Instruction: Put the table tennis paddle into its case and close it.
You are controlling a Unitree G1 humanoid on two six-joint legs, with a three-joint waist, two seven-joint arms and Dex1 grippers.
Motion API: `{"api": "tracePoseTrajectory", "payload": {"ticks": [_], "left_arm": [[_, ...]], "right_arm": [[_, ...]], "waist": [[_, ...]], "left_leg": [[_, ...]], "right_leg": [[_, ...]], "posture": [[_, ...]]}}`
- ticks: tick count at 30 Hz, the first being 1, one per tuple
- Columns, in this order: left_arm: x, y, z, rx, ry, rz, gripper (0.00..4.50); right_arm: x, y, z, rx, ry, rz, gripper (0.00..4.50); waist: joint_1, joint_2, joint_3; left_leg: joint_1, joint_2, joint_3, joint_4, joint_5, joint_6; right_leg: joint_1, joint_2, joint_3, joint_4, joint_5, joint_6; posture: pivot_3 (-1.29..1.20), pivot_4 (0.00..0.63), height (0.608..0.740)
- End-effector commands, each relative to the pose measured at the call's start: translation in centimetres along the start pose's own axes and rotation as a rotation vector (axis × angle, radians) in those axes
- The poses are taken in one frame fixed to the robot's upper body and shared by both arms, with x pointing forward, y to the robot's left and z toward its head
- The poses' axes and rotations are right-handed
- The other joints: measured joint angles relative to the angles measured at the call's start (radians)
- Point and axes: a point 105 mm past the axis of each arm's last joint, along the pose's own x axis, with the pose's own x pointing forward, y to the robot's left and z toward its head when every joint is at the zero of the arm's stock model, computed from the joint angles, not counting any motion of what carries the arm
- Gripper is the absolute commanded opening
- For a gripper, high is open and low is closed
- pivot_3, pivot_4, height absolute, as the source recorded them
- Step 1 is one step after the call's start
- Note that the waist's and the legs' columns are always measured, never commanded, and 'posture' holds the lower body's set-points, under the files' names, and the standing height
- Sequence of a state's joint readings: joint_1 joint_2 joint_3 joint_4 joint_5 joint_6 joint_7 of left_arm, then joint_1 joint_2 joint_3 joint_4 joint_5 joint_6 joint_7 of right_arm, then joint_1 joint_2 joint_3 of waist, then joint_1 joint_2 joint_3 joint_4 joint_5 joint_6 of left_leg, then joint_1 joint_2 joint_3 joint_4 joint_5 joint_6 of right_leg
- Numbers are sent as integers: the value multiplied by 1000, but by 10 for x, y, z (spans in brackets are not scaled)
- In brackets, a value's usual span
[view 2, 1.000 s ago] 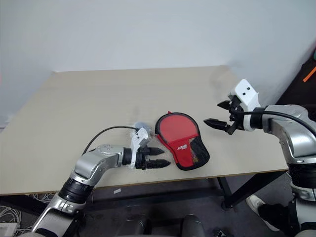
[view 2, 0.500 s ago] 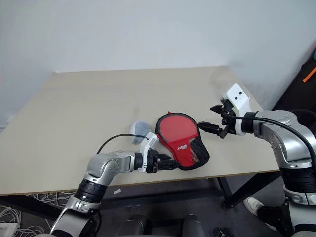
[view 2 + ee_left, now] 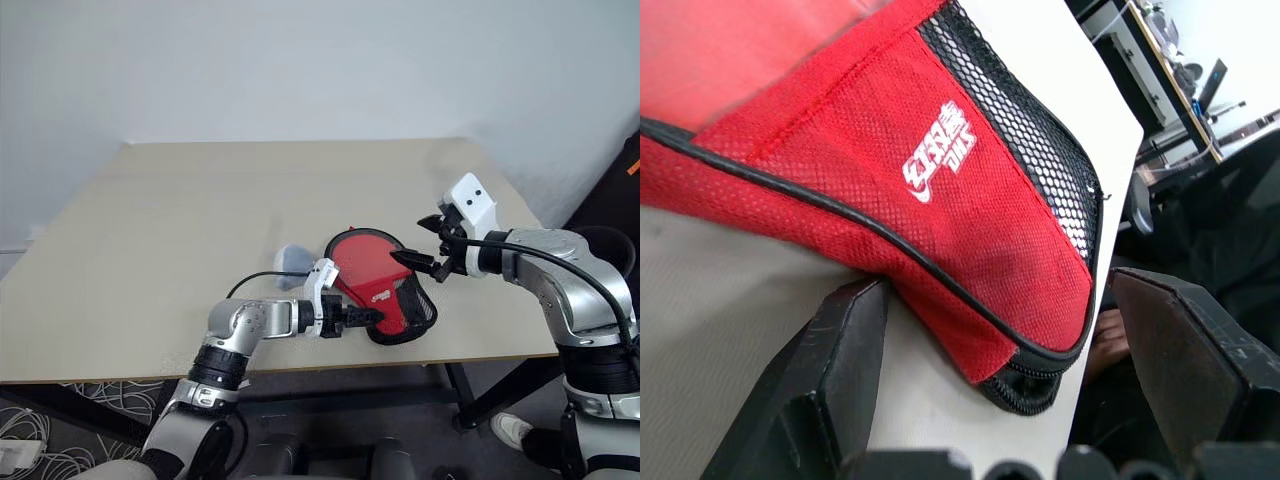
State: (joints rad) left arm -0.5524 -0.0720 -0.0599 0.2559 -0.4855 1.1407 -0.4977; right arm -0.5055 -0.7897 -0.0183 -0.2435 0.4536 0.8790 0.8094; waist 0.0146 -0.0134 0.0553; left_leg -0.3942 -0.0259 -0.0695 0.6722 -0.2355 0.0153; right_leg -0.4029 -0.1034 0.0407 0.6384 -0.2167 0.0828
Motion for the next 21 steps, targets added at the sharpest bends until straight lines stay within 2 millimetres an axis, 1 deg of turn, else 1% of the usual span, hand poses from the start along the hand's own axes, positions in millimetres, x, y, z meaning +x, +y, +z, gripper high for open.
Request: {"api": "tracePoseTrajectory", "payload": {"ticks": [1,7,8,10,14,16,18,19,21], "left_arm": [[2,18,-11,-63,58,115,3734],[-5,24,-20,-147,125,192,3734],[-7,26,-20,-165,135,205,3571],[-12,28,-23,-191,155,220,3180],[-19,31,-28,-240,185,247,1740],[-23,34,-33,-252,208,264,877],[-26,35,-39,-265,229,274,241],[-27,34,-41,-268,234,275,19],[-27,32,-43,-269,233,267,19]], "right_arm": [[-4,0,16,-32,-52,-13,4500],[-5,-2,18,-34,-53,-20,4500],[-4,-2,19,-35,-53,-20,4500],[-4,-2,20,-37,-54,-18,4500],[-4,0,22,-39,-57,-10,4500],[-3,0,23,-39,-59,-8,4500],[-3,2,25,-39,-62,-1,4500],[-2,3,25,-39,-63,2,4500],[-2,4,26,-39,-64,6,4500]], "waist": [[0,0,0],[-2,-1,0],[-2,-1,0],[-6,-1,0],[-17,-1,0],[-16,-1,0],[-16,-1,0],[-16,-2,-1],[-16,-2,-1]], "left_leg": [[0,0,0,0,0,0],[0,0,0,0,0,0],[0,0,0,0,0,0],[0,1,0,-1,0,0],[1,1,0,-4,0,0],[0,1,0,-5,0,0],[0,1,0,-5,0,0],[0,1,0,-5,0,0],[0,1,0,-5,0,0]], "right_leg": [[0,0,0,0,0,0],[0,0,0,0,0,0],[0,0,0,0,0,0],[-1,0,0,0,0,0],[-3,1,0,0,0,0],[-3,1,0,0,0,0],[-3,1,0,0,0,0],[-3,1,0,0,0,0],[-3,1,0,0,0,0]], "posture": [[0,0,698],[0,0,698],[0,0,698],[0,0,698],[0,0,698],[0,0,698],[0,0,698],[0,0,698],[0,0,698]]}}
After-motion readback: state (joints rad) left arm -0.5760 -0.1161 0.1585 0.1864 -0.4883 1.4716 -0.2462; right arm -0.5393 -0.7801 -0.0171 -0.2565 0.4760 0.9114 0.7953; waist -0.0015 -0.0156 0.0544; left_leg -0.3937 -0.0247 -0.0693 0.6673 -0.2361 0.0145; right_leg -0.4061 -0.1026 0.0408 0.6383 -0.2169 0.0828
